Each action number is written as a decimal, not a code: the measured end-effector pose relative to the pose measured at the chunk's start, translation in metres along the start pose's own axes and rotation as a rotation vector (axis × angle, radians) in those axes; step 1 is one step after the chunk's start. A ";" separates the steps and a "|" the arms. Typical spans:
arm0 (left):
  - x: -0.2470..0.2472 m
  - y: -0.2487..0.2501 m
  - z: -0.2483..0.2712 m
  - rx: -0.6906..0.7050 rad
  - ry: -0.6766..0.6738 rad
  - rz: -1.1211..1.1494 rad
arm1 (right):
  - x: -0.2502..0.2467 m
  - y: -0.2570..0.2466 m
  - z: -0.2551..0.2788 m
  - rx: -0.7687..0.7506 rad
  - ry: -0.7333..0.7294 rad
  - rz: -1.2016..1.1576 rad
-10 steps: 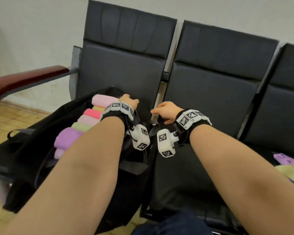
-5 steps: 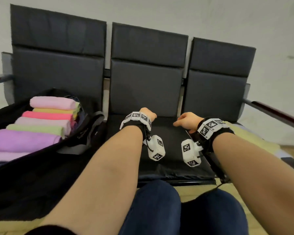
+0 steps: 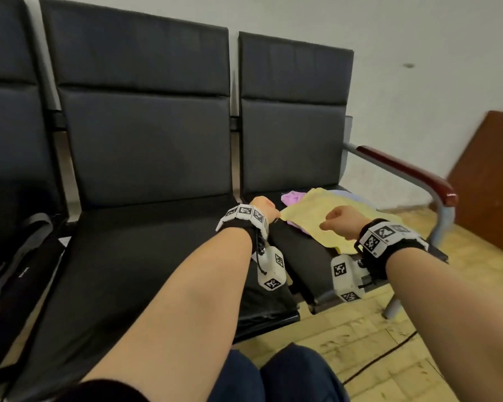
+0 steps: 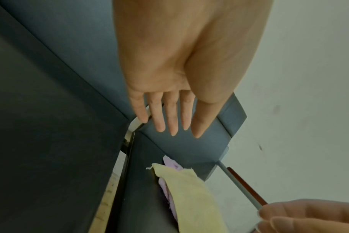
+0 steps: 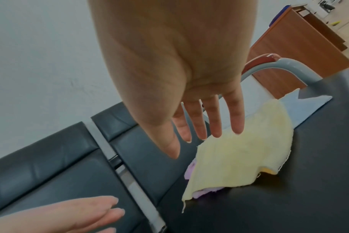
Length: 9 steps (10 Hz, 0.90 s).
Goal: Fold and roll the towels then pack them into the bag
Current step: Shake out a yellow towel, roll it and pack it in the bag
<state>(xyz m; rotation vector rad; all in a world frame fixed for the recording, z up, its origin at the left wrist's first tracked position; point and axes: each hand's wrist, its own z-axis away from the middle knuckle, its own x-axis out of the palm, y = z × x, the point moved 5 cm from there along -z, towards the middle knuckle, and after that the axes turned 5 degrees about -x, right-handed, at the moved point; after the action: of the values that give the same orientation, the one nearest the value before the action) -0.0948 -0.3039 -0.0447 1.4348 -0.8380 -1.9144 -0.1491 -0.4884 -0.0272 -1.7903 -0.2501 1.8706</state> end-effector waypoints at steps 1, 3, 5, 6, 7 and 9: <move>0.026 0.007 -0.033 -0.046 -0.012 0.038 | 0.002 0.032 -0.036 0.027 -0.014 0.009; 0.078 0.004 -0.091 -0.093 -0.065 -0.005 | 0.025 0.082 -0.093 0.029 -0.021 0.091; 0.145 -0.008 -0.118 -0.318 -0.363 0.295 | 0.056 0.123 -0.117 0.075 -0.141 0.339; 0.164 -0.005 -0.128 -0.300 -0.380 0.374 | 0.056 0.131 -0.126 -0.002 -0.057 0.113; 0.173 0.003 -0.127 -0.213 -0.394 0.435 | 0.046 0.127 -0.125 -0.104 0.030 -0.233; 0.152 0.022 -0.131 -0.202 -0.274 0.571 | 0.019 0.099 -0.103 -0.211 -0.006 -0.382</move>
<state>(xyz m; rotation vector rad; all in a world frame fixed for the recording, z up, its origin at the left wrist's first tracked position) -0.0024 -0.4521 -0.1454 0.7160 -1.0137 -1.6996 -0.0739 -0.5858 -0.1021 -1.7216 -0.7599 1.6238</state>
